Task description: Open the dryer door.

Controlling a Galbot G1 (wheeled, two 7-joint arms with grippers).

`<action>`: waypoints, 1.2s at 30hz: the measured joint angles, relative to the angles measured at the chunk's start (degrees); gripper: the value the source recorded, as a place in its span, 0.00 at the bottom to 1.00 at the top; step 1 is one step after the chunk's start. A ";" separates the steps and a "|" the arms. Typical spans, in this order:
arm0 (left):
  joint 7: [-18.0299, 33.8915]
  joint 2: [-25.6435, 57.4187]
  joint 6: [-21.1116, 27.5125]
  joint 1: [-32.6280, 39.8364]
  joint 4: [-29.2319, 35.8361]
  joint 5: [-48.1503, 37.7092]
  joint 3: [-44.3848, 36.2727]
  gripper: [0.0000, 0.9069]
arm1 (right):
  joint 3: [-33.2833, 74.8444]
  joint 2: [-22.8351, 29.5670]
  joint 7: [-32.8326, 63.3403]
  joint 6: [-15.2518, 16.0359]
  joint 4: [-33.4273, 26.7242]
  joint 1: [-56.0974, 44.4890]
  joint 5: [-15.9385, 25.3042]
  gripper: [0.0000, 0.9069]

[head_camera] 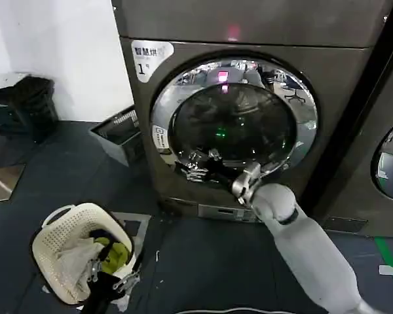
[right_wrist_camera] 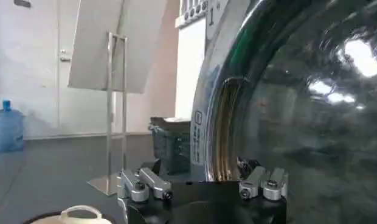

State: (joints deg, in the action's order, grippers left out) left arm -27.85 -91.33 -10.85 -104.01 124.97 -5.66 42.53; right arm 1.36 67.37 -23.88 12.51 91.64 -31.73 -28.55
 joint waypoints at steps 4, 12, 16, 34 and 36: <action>-0.71 -0.45 1.26 -0.18 0.55 0.00 -0.38 1.00 | -0.76 2.07 0.39 0.48 -2.52 2.24 -0.12 1.00; -0.65 -0.87 1.27 -0.15 0.98 -0.09 -0.46 1.00 | -3.77 5.45 -0.58 -0.10 -7.28 6.04 -0.08 1.00; -1.10 -0.87 0.85 -0.27 1.07 -0.17 -0.57 1.00 | -4.42 6.26 -1.10 -0.32 -9.17 7.27 -0.25 1.00; 1.36 -0.87 10.30 0.95 3.09 -8.39 2.21 1.00 | -5.26 5.61 -13.96 -2.18 -14.45 9.03 -2.00 1.00; 0.61 -0.56 10.90 1.83 2.58 -10.45 3.07 1.00 | -5.27 5.13 -16.00 -2.24 -14.08 8.67 -1.98 1.00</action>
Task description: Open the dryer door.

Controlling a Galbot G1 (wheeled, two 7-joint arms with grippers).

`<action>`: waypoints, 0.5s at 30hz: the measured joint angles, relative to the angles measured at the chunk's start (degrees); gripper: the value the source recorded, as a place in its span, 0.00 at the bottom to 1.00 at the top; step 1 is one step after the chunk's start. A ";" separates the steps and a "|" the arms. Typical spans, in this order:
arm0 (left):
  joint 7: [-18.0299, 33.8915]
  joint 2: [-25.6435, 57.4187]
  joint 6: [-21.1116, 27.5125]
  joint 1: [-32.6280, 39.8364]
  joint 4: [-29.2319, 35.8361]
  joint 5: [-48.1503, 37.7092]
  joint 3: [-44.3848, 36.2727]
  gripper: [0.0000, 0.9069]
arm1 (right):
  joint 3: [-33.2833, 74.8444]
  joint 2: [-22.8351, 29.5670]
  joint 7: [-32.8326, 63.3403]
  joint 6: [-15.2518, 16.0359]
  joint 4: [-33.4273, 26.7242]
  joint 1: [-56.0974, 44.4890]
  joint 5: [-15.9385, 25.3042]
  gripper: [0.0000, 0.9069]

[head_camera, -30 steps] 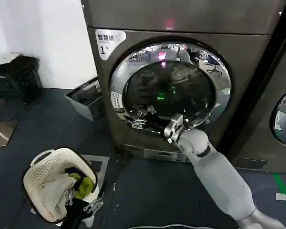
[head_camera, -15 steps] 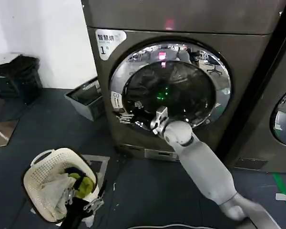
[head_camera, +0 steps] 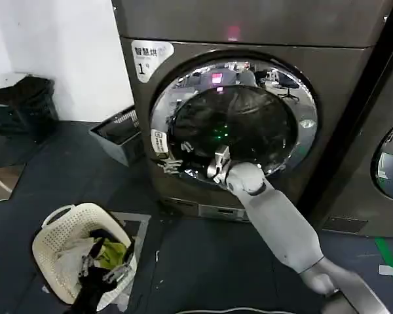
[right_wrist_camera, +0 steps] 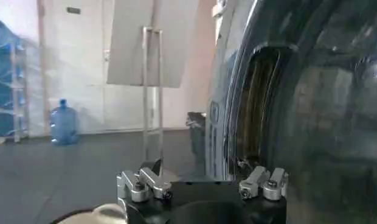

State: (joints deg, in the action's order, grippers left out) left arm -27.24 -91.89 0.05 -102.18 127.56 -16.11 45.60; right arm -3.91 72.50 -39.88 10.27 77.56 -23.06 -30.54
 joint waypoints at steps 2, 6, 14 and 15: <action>0.38 1.11 0.26 0.93 -0.21 -2.03 1.16 1.00 | -0.05 -0.54 -2.26 0.12 0.64 -0.45 0.20 1.00; 3.26 3.67 1.90 2.26 -0.46 -4.93 2.47 1.00 | 0.20 -2.04 -7.52 0.91 2.21 -1.45 1.44 1.00; 3.24 10.42 0.65 4.90 -1.47 -7.01 4.87 1.00 | 2.04 -4.96 -15.90 0.57 5.92 -4.08 2.23 1.00; 3.41 11.32 1.00 5.11 -1.46 -7.69 4.99 1.00 | 2.31 -5.28 -17.18 0.48 6.28 -4.34 2.66 1.00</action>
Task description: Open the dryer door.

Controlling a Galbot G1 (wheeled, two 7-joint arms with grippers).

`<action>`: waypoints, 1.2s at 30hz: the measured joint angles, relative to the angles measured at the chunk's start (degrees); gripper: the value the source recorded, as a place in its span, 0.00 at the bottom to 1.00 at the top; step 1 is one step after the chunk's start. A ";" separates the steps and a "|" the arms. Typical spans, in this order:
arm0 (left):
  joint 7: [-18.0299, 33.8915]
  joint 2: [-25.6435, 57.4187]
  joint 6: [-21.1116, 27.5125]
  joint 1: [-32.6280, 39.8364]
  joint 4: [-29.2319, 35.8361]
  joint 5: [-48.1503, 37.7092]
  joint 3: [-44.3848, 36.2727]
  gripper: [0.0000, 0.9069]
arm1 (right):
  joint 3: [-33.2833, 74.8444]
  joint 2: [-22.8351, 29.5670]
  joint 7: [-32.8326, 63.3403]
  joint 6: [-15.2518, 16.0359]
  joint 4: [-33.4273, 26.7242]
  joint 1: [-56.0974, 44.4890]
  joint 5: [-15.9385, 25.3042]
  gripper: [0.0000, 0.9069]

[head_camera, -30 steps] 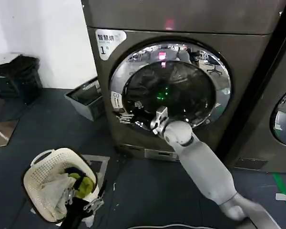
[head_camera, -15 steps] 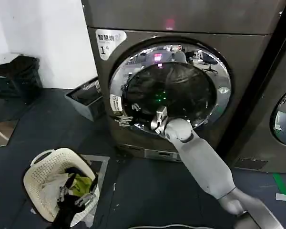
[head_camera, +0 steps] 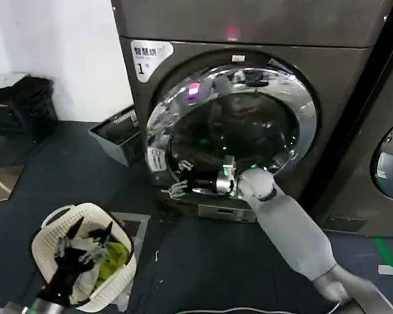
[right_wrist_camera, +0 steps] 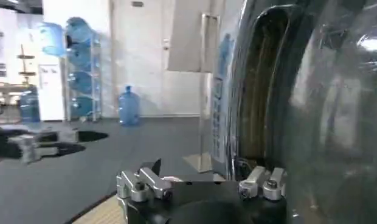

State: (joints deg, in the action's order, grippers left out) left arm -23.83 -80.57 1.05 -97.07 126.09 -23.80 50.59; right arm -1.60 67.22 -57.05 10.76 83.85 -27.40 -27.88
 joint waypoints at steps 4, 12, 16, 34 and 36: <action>-0.81 2.97 1.38 0.86 0.30 -2.11 -0.06 1.00 | 1.62 -1.58 -4.52 -0.05 1.66 -1.18 -0.25 1.00; -0.28 10.05 10.45 4.57 -0.58 -12.88 0.42 1.00 | 5.35 -5.07 -14.92 0.01 5.43 -5.41 -0.23 1.00; -1.28 12.82 10.98 6.55 -1.66 -16.36 0.42 1.00 | 7.07 -6.40 -19.85 -0.42 6.47 -7.01 -0.22 1.00; -2.33 26.80 8.29 16.91 -7.89 -27.27 -5.26 1.00 | 15.79 -10.36 -26.64 -4.38 11.30 -17.99 -0.84 1.00; -2.32 28.44 8.04 18.49 -8.72 -27.87 -7.33 1.00 | 17.86 -10.88 -26.56 -4.90 11.69 -19.65 -0.84 1.00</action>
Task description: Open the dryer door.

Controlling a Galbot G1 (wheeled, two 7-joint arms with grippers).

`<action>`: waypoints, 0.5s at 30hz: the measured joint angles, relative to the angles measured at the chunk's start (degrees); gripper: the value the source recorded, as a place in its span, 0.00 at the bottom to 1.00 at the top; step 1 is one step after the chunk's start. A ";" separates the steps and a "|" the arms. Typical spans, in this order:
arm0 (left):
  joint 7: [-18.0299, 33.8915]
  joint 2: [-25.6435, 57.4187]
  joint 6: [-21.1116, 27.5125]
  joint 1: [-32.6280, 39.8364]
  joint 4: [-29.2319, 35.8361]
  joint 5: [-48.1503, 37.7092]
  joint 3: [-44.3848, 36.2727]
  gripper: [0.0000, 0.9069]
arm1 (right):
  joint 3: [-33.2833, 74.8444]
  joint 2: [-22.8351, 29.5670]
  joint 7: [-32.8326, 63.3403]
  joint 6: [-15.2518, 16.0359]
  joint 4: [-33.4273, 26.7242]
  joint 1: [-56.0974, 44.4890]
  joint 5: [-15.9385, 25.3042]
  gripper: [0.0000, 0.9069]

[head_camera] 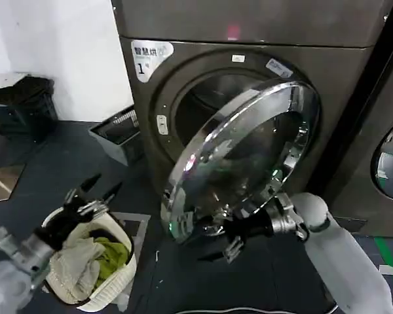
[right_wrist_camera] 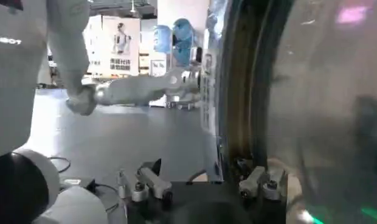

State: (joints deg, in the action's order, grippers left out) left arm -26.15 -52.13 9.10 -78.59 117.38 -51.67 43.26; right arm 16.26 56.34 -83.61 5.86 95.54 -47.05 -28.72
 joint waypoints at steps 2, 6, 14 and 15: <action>0.03 1.60 0.02 1.88 -1.22 0.16 -2.44 1.00 | 2.29 -0.42 0.02 -0.29 0.37 -1.63 -0.44 1.00; 0.29 2.70 0.22 6.44 -3.70 0.58 -7.99 1.00 | 8.75 -1.50 0.00 -0.79 1.62 -5.84 -1.73 1.00; -0.56 3.53 -0.38 15.24 -8.28 1.41 -19.52 1.00 | 22.66 -1.11 1.48 -0.76 1.33 -14.43 -3.72 1.00; -1.11 3.65 -0.38 16.05 -8.56 1.53 -20.67 1.00 | 24.36 -0.79 1.79 -0.76 1.05 -15.15 -3.67 1.00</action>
State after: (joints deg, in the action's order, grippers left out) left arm -27.26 -48.48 8.71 -62.54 108.82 -50.14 22.59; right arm 40.62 55.55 -81.83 5.10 96.59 -62.21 -32.38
